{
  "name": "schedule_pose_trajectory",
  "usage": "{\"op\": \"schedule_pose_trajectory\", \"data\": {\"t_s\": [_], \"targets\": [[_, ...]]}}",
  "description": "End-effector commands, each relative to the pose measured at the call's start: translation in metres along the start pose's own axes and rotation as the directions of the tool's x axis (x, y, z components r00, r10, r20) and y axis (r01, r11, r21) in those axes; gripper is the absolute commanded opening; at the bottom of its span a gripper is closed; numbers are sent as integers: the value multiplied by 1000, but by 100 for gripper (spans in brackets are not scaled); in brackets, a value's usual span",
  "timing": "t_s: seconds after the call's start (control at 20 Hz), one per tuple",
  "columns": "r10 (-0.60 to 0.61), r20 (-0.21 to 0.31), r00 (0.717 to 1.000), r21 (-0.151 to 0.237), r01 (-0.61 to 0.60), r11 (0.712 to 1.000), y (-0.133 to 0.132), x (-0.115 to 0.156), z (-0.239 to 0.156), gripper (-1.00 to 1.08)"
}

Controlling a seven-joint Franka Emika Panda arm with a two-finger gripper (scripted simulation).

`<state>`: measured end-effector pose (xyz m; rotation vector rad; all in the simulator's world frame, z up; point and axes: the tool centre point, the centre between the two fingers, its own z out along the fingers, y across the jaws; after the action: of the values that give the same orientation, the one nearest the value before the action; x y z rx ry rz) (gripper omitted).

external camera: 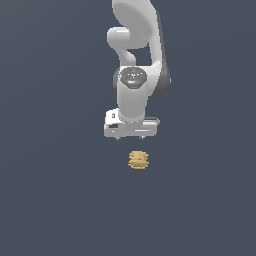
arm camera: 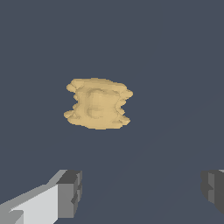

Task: Pick up the object and move it to a goal position.

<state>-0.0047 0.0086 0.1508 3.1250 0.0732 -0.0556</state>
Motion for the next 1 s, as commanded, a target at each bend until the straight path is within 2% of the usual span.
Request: {"op": "schedule_pose_trajectory", "data": {"t_s": [0.0, 0.5, 0.95], "targets": [[0, 0, 1000, 0, 0, 1000, 0, 0, 0, 100], [-62, 12, 998, -5, 62, 998, -18, 3, -4, 100], [-88, 11, 996, -5, 89, 996, -18, 4, -3, 100]]}}
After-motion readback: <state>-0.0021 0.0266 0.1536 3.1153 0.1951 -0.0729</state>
